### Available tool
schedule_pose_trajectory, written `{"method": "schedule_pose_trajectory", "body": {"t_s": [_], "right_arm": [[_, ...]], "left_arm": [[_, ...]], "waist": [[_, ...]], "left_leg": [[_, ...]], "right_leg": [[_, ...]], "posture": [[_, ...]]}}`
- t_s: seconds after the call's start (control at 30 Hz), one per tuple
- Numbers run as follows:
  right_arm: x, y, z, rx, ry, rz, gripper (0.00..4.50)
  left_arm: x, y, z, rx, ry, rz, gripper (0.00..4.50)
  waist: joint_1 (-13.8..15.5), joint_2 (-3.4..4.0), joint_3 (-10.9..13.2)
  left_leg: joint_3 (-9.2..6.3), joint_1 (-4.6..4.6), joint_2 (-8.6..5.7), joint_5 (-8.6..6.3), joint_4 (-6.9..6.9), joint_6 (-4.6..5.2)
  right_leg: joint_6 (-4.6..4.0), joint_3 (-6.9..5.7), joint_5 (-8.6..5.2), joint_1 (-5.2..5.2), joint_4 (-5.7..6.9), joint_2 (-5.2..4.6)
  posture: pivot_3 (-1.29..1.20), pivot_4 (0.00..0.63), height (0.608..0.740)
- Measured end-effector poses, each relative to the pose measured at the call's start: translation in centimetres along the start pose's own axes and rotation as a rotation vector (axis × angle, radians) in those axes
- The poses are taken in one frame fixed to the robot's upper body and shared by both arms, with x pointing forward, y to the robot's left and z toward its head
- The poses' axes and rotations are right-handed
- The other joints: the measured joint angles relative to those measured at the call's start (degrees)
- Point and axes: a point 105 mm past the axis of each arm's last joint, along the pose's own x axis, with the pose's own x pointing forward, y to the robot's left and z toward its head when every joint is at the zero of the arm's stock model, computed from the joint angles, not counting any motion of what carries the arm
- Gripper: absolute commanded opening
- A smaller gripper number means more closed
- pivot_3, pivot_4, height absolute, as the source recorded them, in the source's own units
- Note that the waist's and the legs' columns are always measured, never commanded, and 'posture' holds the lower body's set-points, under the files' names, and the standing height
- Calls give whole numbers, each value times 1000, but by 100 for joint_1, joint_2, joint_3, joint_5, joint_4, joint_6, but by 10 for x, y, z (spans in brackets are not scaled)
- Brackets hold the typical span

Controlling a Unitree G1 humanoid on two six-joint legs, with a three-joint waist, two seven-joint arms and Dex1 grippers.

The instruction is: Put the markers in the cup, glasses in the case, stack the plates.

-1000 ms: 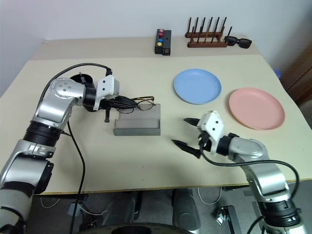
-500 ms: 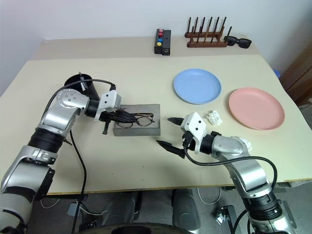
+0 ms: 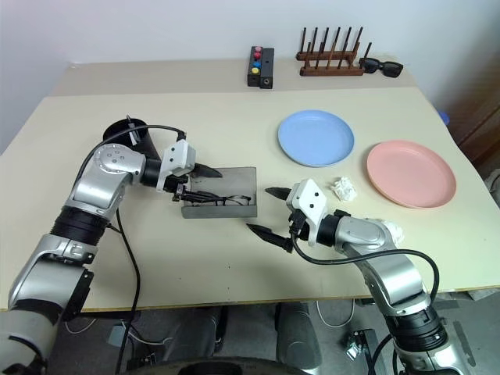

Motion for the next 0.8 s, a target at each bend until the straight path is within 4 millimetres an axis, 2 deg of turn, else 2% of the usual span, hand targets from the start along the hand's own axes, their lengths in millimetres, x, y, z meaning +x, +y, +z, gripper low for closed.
{"method": "schedule_pose_trajectory", "body": {"t_s": [0.1, 0.17, 0.33, 0.47, 0.57, 0.8], "right_arm": [[4, 1, 3, -8, -10, 11, 4500], [6, 0, 5, -18, -15, 12, 4500], [12, -5, 7, -28, -29, -3, 4500], [17, -2, 10, -34, -45, 10, 4500], [19, -1, 10, -32, -53, 13, 4500], [19, -1, 10, -32, -53, 13, 4500]], "left_arm": [[-11, 25, 18, 28, -52, 133, 1215], [-16, 38, 21, 70, -41, 214, 205], [-15, 56, -8, 65, 67, 385, 205], [-8, 55, -30, 82, 171, 392, 205], [-4, 52, -37, 99, 210, 376, 205], [-5, 42, -37, 101, 204, 291, 205]], "waist": [[0, 0, 0], [-3, 0, -1], [-3, 1, -1], [2, 0, 0], [0, 0, 0], [-23, 0, 0]], "left_leg": [[0, 0, 0, 0, 0, 0], [0, 3, -1, 0, -2, 0], [0, 1, -1, 0, -2, 0], [0, 0, -2, 0, -1, 0], [0, 0, -2, 0, -1, 0], [0, 1, -1, 0, -5, 0]], "right_leg": [[9, 0, -1, 0, -1, 0], [10, 0, 1, 1, -1, 0], [4, 0, 6, -1, 1, 0], [5, -1, 6, -1, 1, 0], [5, -1, 6, -1, 2, 0], [4, -1, 6, -3, 3, 0]], "posture": [[0, 150, 739], [0, 150, 739], [0, 150, 739], [0, 150, 739], [0, 150, 739], [0, 150, 739]]}}
